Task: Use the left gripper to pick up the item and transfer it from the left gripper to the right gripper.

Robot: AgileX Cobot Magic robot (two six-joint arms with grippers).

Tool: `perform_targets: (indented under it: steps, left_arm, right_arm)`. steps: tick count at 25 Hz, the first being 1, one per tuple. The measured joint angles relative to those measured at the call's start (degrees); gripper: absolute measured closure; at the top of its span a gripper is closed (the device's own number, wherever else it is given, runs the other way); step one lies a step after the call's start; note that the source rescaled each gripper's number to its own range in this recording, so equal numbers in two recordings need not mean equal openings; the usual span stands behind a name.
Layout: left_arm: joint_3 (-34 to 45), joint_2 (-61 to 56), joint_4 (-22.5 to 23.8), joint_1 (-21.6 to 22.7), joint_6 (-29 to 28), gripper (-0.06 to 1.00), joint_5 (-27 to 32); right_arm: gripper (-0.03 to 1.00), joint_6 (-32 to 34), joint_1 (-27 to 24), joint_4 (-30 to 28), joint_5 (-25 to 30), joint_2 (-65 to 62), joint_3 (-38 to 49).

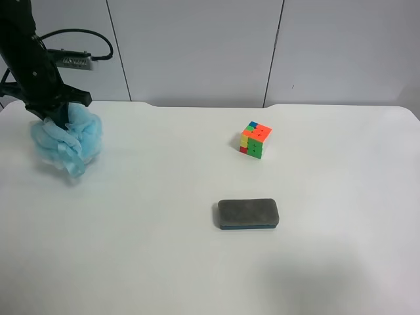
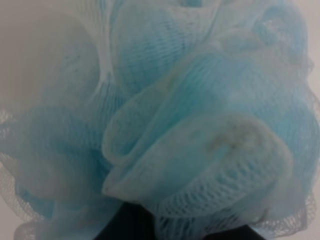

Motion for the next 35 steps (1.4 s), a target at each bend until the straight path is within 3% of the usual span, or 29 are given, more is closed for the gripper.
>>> perform_targets:
  steps: [10,18,28,35]
  left_arm:
    - [0.00,-12.16,-1.39,0.00,1.54,0.92,6.76]
    - [0.00,-19.97,-7.96,-1.89,5.85,0.92,7.98]
    - [0.06,-20.61,-10.97,-21.60,14.52,0.93,6.90]
    - [0.06,-20.61,-15.86,-31.30,25.07,0.93,6.30]
  right_arm:
    - [-0.03,0.00,0.00,0.00,0.00,0.00,0.00]
    - [-0.03,0.00,0.00,0.00,0.00,0.00,0.00]
    - [-0.03,0.00,0.00,0.00,0.00,0.00,0.00]
    - [-0.03,0.00,0.00,0.00,0.00,0.00,0.00]
